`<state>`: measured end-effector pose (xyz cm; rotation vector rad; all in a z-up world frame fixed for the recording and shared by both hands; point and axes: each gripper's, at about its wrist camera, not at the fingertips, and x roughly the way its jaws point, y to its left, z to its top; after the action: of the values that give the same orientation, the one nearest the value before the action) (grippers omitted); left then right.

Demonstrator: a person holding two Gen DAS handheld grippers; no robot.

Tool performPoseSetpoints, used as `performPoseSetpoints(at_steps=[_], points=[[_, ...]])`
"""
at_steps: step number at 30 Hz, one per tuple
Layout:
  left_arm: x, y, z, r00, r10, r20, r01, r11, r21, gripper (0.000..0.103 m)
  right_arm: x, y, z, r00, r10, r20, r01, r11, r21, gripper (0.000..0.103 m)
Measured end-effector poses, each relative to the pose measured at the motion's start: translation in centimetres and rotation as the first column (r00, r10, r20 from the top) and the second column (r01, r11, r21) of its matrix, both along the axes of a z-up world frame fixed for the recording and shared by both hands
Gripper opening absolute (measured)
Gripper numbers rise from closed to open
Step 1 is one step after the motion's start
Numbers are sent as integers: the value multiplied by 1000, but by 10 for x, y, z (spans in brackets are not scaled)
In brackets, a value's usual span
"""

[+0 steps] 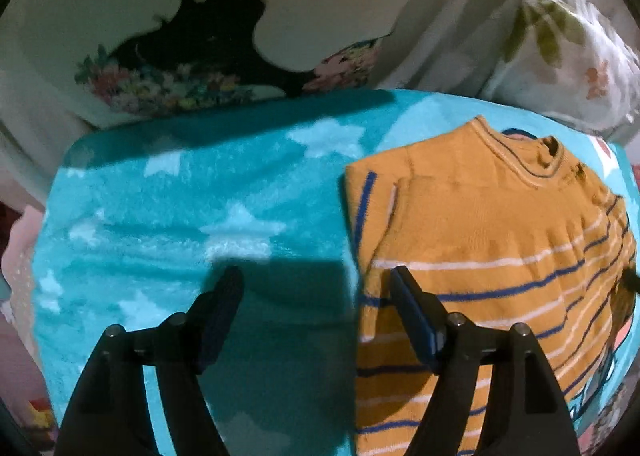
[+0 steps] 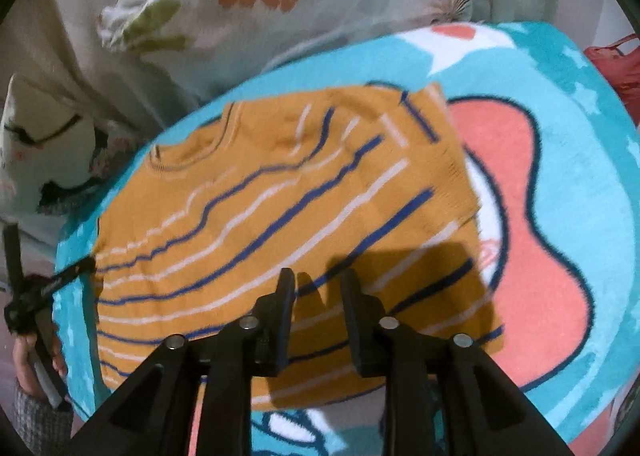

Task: Fold small clothes

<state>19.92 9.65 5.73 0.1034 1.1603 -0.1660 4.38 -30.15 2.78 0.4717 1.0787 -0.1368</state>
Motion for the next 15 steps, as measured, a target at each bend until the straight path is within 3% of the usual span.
performPoseSetpoints(at_steps=[3,7,12,15], points=[[-4,-6,1,1000,-25,-1,25,999,20,75,9,-16,-11,999,-42,-26,43,998,39,32],[-14,-4,13,999,-47,8,47,999,-15,75,16,-27,-19,995,-85,-53,90,993,82,31],[-28,-7,27,997,-80,13,80,996,-35,75,5,-17,-2,994,-108,-33,108,994,15,33],[-41,-8,33,995,-104,9,104,994,-37,75,-3,-13,2,992,-124,-24,124,992,2,40]])
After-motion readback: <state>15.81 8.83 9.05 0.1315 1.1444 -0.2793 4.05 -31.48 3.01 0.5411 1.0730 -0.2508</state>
